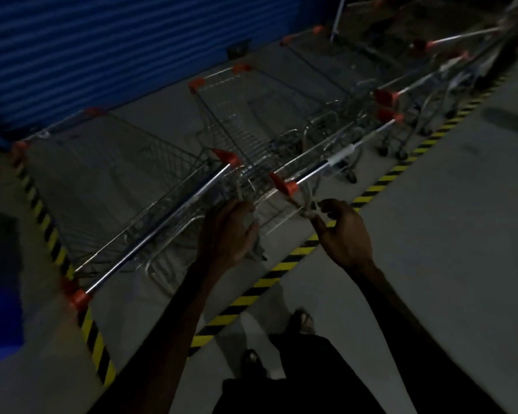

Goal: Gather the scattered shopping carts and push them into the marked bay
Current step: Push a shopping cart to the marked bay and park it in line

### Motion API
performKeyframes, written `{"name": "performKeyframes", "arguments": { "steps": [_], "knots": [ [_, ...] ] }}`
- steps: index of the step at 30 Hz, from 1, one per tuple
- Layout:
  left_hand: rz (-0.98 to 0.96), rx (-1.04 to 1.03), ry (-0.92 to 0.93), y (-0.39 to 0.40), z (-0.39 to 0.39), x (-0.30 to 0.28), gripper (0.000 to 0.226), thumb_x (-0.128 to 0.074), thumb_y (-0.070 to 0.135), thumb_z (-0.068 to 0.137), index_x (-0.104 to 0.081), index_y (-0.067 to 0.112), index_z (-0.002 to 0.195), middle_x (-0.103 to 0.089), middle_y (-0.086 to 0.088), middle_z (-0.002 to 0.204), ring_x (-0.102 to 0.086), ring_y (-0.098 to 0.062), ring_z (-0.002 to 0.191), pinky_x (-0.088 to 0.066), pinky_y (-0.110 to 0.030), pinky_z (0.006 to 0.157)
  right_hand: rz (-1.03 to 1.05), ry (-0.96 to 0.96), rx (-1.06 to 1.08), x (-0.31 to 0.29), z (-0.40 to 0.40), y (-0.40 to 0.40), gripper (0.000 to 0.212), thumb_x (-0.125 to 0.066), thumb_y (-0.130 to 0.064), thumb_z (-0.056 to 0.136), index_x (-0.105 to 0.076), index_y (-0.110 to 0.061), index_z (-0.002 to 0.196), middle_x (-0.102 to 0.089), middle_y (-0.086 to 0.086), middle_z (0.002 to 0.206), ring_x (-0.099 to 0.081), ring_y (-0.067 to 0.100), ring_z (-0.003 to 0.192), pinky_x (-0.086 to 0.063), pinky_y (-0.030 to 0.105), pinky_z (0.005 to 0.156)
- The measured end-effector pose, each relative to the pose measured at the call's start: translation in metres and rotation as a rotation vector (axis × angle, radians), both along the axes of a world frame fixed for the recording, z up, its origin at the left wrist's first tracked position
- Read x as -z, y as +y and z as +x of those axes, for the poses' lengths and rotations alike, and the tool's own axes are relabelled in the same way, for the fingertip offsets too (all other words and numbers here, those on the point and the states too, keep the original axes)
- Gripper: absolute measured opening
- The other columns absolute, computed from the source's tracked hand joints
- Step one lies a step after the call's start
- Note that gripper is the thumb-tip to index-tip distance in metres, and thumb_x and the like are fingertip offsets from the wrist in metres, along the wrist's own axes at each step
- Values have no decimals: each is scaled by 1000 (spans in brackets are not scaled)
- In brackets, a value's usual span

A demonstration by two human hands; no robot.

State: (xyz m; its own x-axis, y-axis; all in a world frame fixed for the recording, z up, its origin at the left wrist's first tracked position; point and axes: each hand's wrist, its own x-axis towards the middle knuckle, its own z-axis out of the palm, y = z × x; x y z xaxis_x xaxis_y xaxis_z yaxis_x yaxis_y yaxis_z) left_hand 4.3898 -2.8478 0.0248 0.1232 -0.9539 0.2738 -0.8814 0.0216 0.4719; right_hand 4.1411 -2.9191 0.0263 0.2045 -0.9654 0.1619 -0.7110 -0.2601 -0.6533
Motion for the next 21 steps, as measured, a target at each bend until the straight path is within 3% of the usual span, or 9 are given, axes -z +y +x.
{"name": "performKeyframes", "arguments": {
  "steps": [5, 9, 16, 21],
  "knots": [
    [-45, 146, 7, -10, -47, -19, 34, -66, 40, 92, -73, 15, 114, -71, -7, 111, -66, -33, 104, -56, -46, 87, 3, -44, 172, -16, -45, 28, 38, -70, -45, 100, -67, -18, 127, -69, 3, 123, -67, 21, 109, -52, 36, 83],
    [-105, 264, 36, -25, -90, -47, 29, -64, 41, 90, -72, 19, 107, -71, -1, 110, -65, -28, 102, -55, -42, 86, -30, -48, 260, -32, -82, 38, 41, -68, -47, 101, -66, -17, 129, -67, 2, 125, -61, 11, 98, -45, 30, 79],
    [-194, 346, 45, -43, -164, -66, 23, -77, 32, 90, -72, 20, 108, -69, 5, 104, -64, -21, 97, -54, -39, 83, -52, -85, 366, -56, -156, 44, 41, -66, -48, 102, -66, -20, 132, -67, 1, 127, -66, 18, 109, -52, 34, 84],
    [-156, 393, 25, -54, -224, -81, 27, -75, 33, 92, -72, 19, 115, -70, 0, 113, -65, -27, 104, -56, -42, 86, -60, -100, 414, -73, -213, 47, 40, -66, -47, 102, -65, -20, 131, -68, 1, 125, -66, 18, 108, -54, 36, 85]
  ]
}}
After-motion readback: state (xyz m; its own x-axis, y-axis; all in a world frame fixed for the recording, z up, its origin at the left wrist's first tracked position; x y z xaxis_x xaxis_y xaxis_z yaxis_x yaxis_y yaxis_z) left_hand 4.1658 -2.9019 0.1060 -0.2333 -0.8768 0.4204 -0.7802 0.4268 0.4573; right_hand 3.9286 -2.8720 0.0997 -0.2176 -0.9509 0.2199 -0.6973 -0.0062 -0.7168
